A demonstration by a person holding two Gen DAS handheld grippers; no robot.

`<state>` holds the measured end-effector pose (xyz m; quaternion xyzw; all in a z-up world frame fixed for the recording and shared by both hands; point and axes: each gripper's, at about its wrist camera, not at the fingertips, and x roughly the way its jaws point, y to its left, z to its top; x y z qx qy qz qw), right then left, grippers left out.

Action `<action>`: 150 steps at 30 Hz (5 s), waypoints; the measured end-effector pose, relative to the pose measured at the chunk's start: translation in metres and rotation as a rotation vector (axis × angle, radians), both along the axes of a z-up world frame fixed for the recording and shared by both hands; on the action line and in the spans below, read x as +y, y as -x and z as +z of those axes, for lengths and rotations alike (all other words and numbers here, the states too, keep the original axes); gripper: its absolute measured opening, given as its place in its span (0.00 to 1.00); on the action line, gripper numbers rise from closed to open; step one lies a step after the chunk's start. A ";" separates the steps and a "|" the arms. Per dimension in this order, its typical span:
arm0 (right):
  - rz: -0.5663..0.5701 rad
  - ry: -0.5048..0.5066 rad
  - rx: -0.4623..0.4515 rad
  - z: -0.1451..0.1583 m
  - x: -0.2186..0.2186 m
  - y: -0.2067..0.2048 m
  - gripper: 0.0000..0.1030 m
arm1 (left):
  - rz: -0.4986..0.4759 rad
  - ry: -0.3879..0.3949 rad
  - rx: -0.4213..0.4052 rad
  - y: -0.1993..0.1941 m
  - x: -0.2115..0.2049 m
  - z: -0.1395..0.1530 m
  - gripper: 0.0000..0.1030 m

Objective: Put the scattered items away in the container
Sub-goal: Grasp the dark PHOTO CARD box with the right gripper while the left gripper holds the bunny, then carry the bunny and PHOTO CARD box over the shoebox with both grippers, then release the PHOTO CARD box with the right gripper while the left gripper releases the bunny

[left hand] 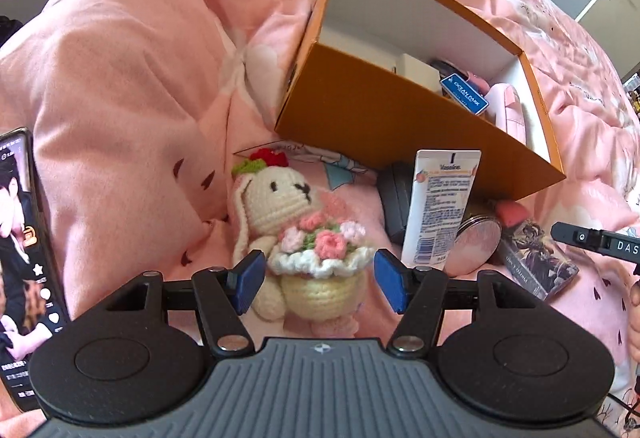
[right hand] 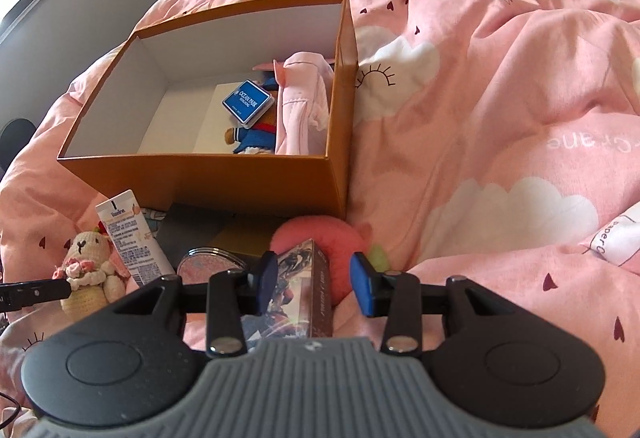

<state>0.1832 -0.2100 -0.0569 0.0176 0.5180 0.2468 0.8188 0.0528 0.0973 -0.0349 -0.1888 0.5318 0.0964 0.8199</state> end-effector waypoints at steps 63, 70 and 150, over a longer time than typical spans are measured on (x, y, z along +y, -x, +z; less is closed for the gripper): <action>0.132 -0.101 -0.044 0.046 0.010 0.022 0.25 | -0.043 -0.044 -0.313 0.021 -0.007 0.043 0.59; 0.107 -0.195 -0.145 0.084 0.007 0.016 0.25 | -0.070 -0.070 -0.432 0.011 -0.007 0.079 0.59; 1.133 0.676 -0.732 -0.021 0.132 -0.116 0.11 | -0.229 -0.112 -0.257 -0.150 0.003 0.021 0.59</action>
